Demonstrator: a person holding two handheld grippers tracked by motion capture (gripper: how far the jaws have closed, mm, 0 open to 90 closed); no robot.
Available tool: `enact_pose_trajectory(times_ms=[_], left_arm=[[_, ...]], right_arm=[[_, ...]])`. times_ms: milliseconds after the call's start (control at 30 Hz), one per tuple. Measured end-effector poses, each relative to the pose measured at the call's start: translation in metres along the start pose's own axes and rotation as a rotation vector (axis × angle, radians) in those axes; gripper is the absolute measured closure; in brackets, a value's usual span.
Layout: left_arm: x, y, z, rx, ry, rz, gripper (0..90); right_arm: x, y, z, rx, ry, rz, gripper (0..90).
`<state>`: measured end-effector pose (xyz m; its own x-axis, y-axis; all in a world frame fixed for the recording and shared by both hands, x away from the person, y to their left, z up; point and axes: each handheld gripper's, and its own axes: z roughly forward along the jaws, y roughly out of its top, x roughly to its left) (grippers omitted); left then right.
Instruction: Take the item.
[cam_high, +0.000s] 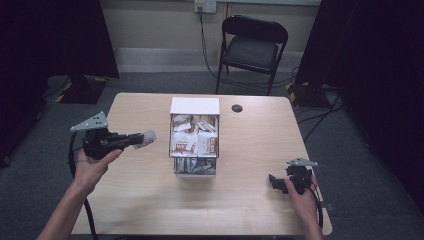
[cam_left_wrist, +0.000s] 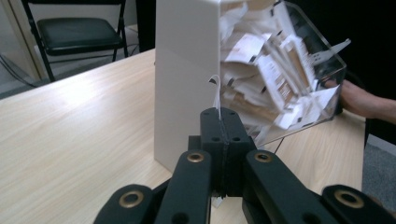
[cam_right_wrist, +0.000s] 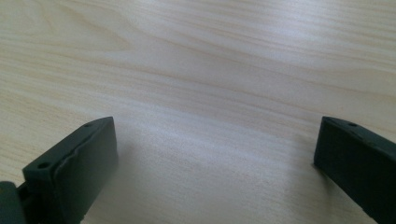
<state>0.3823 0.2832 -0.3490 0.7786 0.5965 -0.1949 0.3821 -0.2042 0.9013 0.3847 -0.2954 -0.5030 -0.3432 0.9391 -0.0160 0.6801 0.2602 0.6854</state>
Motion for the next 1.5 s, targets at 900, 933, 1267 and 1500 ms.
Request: enact_pose_trajectory(times_ms=[900,933,1267,1500], left_arm=[[0.019,-0.042,0.039,0.14,0.036,-0.026,90.0],[0.019,-0.043,0.04,0.143,0.038,-0.027,90.0],[0.028,-0.061,0.057,0.198,0.078,-0.029,90.0],[0.037,-0.078,0.071,0.231,0.078,-0.045,90.0]], right_arm=[[0.0,0.0,0.0,0.0,0.0,0.0,0.0],[0.0,0.0,0.0,0.0,0.0,0.0,0.0],[0.0,0.0,0.0,0.0,0.0,0.0,0.0],[0.0,0.0,0.0,0.0,0.0,0.0,0.0]])
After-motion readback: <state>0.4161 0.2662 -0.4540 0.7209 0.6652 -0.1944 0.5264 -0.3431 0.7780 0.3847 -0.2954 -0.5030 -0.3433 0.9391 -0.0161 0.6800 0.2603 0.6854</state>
